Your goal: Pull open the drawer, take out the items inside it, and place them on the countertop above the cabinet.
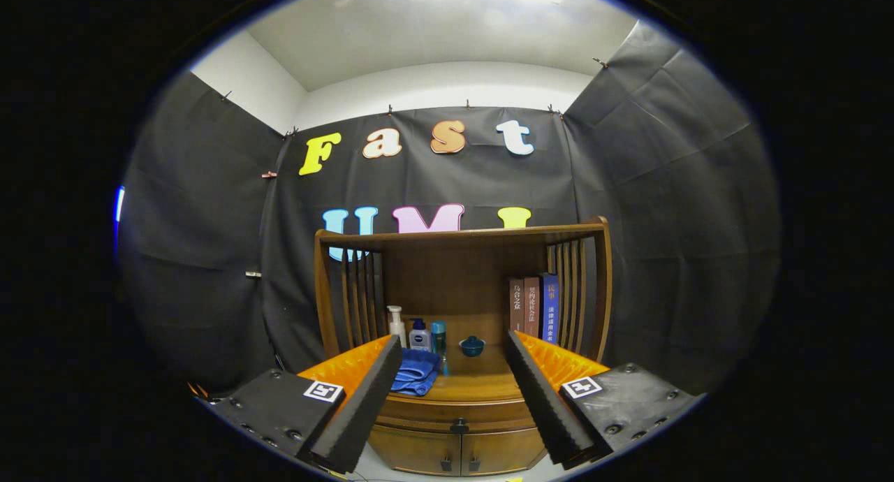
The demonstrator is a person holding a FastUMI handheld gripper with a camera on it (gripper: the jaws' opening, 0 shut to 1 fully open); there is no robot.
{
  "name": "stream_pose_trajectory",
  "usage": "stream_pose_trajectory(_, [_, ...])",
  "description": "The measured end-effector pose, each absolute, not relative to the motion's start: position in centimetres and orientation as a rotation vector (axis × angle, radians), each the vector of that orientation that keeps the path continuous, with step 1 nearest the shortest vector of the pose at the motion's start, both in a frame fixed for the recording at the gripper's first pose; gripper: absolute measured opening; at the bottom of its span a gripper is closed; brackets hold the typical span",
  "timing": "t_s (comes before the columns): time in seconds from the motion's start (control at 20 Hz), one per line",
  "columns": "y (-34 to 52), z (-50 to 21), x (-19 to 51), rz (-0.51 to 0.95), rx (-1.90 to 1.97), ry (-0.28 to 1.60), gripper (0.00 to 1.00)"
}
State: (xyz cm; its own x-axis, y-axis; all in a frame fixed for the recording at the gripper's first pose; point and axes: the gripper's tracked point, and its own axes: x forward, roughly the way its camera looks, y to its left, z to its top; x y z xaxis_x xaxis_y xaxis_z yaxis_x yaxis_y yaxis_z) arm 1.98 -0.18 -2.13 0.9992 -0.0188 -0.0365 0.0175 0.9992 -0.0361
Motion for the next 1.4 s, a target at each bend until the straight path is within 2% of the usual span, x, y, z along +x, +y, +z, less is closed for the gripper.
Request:
stream_pose_trajectory(0.6, [-0.2, -11.0, 6.7, -0.028, -0.029, 0.160, 0.98])
stream_pose_trajectory(1.4, [-3.5, -31.3, 11.7, -0.079, 0.013, 0.363, 0.96])
